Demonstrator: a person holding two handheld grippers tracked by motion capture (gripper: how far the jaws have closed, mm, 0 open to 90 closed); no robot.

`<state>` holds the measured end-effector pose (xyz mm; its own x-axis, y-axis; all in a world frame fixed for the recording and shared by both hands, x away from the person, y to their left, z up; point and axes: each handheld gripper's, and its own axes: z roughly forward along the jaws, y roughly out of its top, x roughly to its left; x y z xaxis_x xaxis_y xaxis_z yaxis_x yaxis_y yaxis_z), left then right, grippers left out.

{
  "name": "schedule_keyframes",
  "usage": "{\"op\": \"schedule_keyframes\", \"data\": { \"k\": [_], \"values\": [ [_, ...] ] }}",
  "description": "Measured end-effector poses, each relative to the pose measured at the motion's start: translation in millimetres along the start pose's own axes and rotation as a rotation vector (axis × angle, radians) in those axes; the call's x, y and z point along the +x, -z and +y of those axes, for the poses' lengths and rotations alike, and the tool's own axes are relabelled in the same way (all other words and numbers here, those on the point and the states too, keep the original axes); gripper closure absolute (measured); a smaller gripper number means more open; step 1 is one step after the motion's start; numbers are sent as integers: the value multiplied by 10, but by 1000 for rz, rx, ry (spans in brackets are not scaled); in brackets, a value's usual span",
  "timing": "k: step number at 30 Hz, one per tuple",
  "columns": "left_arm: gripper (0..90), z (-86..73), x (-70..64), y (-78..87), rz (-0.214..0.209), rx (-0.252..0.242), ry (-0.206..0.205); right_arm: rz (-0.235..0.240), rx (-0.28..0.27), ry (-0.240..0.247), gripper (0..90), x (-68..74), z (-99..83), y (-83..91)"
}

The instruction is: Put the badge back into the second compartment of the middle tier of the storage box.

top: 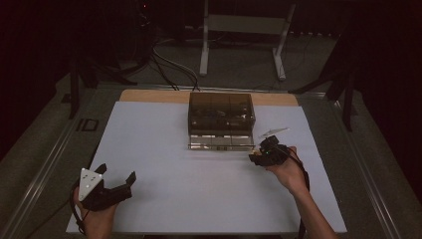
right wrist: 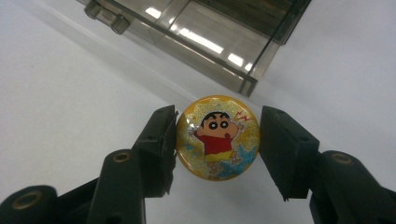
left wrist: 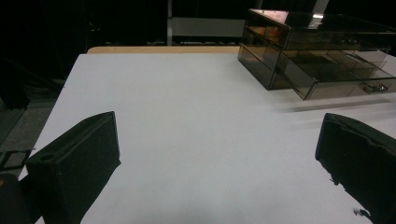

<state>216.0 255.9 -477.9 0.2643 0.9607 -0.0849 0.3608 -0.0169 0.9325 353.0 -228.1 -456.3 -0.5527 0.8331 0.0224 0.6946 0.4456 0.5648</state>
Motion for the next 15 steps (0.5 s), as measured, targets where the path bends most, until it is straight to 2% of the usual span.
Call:
{"op": "schedule_keyframes", "data": {
  "k": [15],
  "values": [
    [11,0,-1,4,0,-2,1,15,-12,12,475,44,54,36]
  ]
}}
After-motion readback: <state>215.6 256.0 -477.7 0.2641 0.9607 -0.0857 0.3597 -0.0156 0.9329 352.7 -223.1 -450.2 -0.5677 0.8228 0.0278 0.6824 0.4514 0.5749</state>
